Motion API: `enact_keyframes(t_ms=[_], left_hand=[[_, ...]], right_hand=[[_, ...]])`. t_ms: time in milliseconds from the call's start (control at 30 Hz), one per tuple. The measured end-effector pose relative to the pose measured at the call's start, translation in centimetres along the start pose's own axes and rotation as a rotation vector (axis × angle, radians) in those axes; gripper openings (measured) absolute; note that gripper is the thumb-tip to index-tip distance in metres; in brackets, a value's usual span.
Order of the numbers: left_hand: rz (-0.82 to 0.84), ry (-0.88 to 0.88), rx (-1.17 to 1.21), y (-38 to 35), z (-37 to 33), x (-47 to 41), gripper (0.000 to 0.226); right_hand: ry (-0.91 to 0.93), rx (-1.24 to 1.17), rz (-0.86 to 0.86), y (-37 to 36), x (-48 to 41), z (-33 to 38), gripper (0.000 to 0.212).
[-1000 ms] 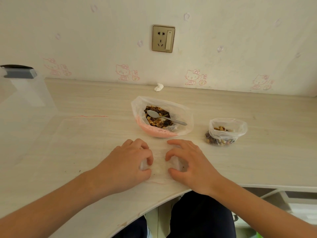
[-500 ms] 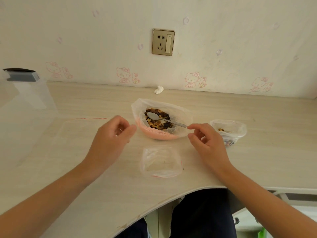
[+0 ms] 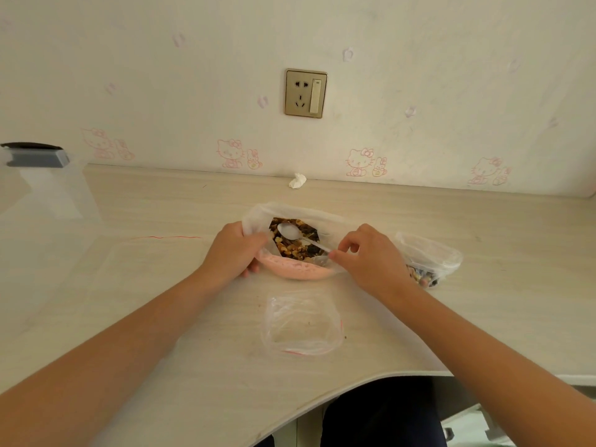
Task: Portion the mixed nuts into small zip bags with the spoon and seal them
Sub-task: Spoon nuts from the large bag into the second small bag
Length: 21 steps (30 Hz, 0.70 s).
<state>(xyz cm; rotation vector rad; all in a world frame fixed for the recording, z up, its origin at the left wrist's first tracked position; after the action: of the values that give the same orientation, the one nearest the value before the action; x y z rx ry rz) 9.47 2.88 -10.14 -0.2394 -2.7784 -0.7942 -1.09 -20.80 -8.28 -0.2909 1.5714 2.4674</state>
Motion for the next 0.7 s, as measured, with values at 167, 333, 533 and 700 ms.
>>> enact_keyframes(t_ms=[167,333,533,700], left_hand=[[-0.081,-0.052,0.056,-0.3,0.9,-0.5,0.014],[-0.157,-0.256,0.045,-0.3,0.0,-0.3,0.034],[-0.095,-0.230,0.124,0.2,-0.6,-1.0,0.018],[-0.073,-0.179,0.179,0.3,0.0,-1.5,0.019]], right_hand=[[0.101,-0.331,-0.284,-0.1,0.5,1.0,0.017],[0.093,-0.772,-0.441,-0.1,-1.5,3.2,0.014],[0.075,-0.846,-0.359,-2.5,-3.5,3.7,0.020],[0.121,-0.743,-0.355,-3.2,-4.7,3.0,0.030]])
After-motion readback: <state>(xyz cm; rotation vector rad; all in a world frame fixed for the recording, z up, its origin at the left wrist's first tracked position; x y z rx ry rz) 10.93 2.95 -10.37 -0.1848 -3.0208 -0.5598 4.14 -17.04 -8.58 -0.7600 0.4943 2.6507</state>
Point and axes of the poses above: each hand's wrist, its own x-axis away from the middle knuckle, its own y-axis out of the back of the hand, z = x × y, the point moved 3 cm from there along -x, towards the middle knuckle, and after that the axes turned 15 degrees about y, right-handed, at the moved point
